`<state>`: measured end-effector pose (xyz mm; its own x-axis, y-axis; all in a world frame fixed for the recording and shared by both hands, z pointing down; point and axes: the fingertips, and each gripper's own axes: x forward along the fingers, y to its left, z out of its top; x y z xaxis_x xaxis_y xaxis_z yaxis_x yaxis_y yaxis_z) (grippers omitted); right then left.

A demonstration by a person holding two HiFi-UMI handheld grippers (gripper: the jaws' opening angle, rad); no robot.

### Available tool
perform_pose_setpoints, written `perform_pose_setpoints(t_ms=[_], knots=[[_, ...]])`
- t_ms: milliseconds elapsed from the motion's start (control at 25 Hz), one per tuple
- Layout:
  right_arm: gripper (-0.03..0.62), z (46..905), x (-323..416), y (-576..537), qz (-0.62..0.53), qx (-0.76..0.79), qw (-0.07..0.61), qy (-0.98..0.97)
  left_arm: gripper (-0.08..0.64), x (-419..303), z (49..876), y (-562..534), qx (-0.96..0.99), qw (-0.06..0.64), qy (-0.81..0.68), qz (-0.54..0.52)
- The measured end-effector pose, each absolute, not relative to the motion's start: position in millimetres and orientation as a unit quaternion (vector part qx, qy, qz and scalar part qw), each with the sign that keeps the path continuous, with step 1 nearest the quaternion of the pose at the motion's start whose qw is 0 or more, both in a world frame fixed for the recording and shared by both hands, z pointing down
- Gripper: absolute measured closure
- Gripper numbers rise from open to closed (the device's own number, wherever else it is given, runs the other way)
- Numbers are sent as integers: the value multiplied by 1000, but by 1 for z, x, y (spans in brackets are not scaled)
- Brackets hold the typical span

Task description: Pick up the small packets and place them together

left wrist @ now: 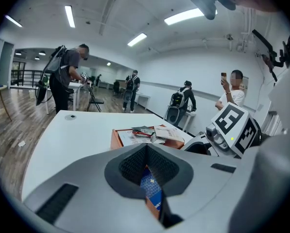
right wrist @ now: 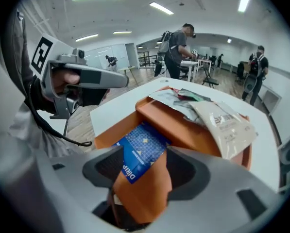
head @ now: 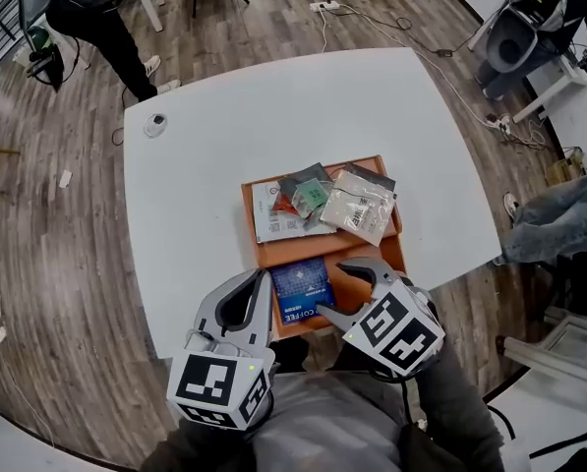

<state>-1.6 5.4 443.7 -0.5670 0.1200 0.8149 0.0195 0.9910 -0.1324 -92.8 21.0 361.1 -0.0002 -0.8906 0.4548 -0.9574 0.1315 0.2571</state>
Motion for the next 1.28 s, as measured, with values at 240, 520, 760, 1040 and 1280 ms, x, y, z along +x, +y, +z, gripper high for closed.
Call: perform_pose_setpoints(t_ms=[240,520,760,1040,1280], knots=[[311,464,-16,8,78,-32,477,-875,563,-103,369,25,658,269,-700,65],[311,486,-19,5,76,-10,507,-858,563,-112,377,26,660,276,-695,68],[311,494,-20,7,95,-18,527,-845,563,-114,384,28,660,284,-693,69],[354,499,-23,8,16,-23,552,-833,563,-115,390,28,656,288,-695,64],[522,497,-24,4,4,-13,548,-836,563,-122,387,31,649,287,-702,63]])
